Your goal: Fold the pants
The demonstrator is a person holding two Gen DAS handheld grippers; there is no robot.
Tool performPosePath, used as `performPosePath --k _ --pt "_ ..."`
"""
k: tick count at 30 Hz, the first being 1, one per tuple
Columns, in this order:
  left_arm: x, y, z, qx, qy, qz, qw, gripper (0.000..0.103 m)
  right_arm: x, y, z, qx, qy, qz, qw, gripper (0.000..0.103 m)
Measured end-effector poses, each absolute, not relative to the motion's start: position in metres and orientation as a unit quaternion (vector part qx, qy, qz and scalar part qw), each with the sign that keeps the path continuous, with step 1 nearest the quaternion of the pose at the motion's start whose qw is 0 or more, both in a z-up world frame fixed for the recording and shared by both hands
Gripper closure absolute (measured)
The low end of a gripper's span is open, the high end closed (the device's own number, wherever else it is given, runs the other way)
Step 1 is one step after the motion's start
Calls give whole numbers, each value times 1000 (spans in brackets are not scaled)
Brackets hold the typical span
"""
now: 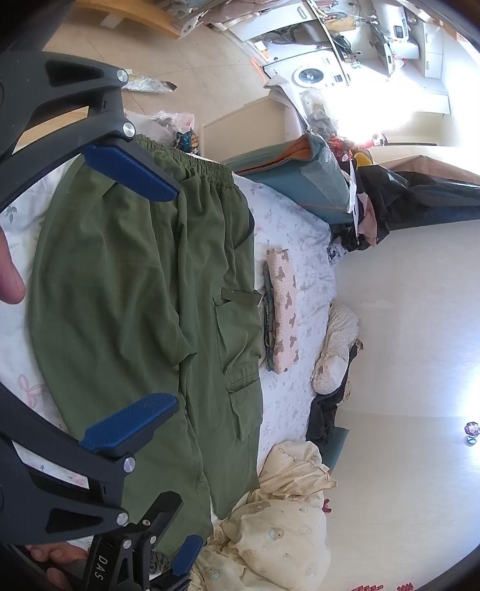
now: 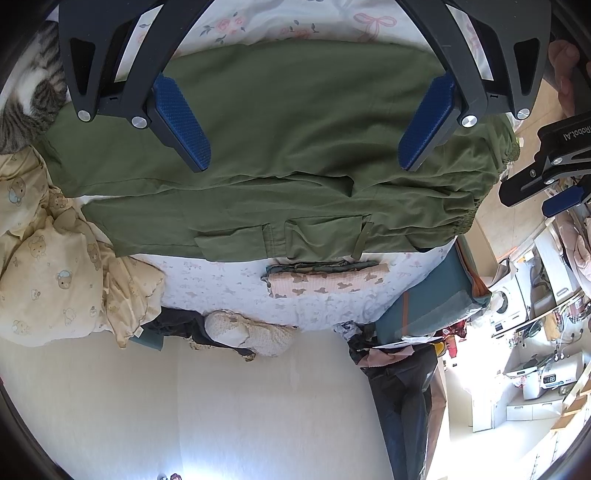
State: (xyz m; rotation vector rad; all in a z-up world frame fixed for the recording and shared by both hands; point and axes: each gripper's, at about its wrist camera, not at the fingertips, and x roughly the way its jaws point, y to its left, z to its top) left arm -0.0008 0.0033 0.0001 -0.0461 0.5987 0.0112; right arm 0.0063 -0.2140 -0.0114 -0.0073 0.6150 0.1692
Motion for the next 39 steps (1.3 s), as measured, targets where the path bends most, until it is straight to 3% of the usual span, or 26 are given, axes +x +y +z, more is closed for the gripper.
performPosePath --k 39 --pt "1 3 -2 -22 293 6 956 1 5 -210 -10 -8 299 83 951 0"
